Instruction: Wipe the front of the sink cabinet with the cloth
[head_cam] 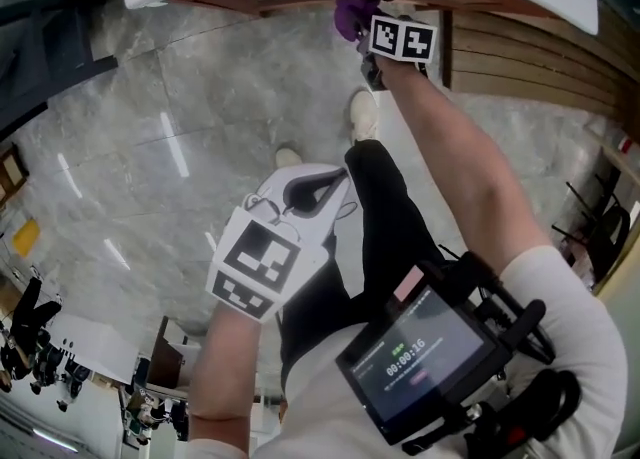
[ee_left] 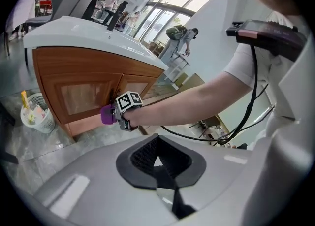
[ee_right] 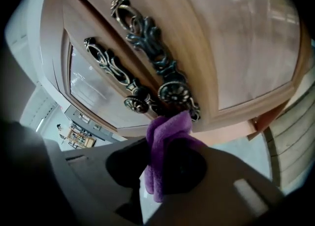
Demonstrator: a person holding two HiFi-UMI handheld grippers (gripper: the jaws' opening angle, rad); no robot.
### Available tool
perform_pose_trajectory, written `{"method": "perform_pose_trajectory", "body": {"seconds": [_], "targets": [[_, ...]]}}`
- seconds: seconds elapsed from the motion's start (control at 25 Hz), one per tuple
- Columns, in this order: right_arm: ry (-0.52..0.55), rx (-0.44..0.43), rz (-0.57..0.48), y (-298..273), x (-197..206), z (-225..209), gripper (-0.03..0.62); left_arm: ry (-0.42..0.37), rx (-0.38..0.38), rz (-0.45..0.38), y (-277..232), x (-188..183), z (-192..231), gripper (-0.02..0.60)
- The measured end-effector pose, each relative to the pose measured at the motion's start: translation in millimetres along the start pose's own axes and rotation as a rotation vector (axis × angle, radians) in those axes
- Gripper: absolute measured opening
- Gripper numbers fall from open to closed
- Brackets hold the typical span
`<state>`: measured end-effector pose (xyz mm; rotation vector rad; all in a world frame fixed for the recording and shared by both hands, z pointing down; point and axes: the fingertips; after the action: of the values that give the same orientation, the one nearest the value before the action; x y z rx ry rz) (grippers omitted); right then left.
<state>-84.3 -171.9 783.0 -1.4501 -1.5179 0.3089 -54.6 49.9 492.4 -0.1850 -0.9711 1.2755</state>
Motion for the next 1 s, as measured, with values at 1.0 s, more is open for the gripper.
{"method": "perform_pose_trajectory", "body": {"seconds": [1.0], "targets": [[0.022, 0.11, 0.043, 86, -36, -203, 0.072, -0.093, 0.074, 0.107, -128, -86, -43, 0.005]]}}
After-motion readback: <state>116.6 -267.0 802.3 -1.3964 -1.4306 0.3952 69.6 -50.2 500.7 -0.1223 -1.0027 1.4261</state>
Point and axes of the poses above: the fingertips, and each gripper's own axes: y backward along the fingers, z to its left, x out of its underside, and after that the axes turned 4 degrees about x, right-handed
